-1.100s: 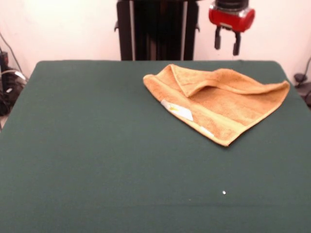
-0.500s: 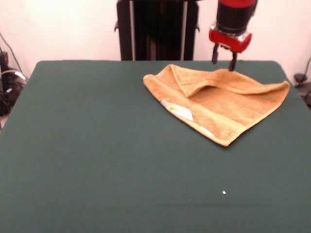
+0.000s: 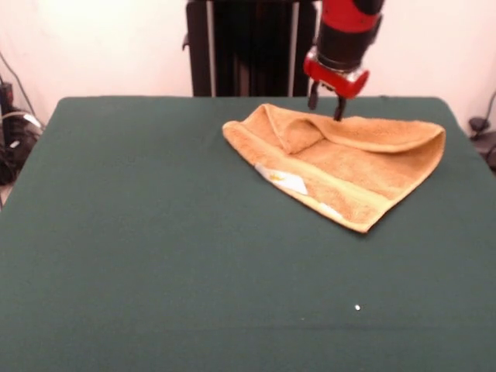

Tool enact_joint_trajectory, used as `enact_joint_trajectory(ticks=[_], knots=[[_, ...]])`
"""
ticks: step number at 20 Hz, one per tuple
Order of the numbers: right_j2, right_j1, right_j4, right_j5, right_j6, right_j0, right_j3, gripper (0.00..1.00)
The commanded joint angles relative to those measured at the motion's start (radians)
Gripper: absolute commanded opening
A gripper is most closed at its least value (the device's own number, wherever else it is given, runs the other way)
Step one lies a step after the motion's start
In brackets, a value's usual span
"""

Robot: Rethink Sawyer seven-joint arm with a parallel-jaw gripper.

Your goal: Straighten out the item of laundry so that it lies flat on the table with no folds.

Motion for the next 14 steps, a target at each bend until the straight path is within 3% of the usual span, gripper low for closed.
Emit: enact_joint_trajectory(ticks=[1, 8, 14], knots=[[-0.052, 0.020, -0.028, -0.058, 0.096, -0.035, -0.141, 1.00], [0.031, 0.075, -0.081, -0.151, 0.142, -0.100, -0.150, 1.00], [-0.034, -0.025, -0.059, -0.024, 0.147, -0.022, -0.130, 1.00]])
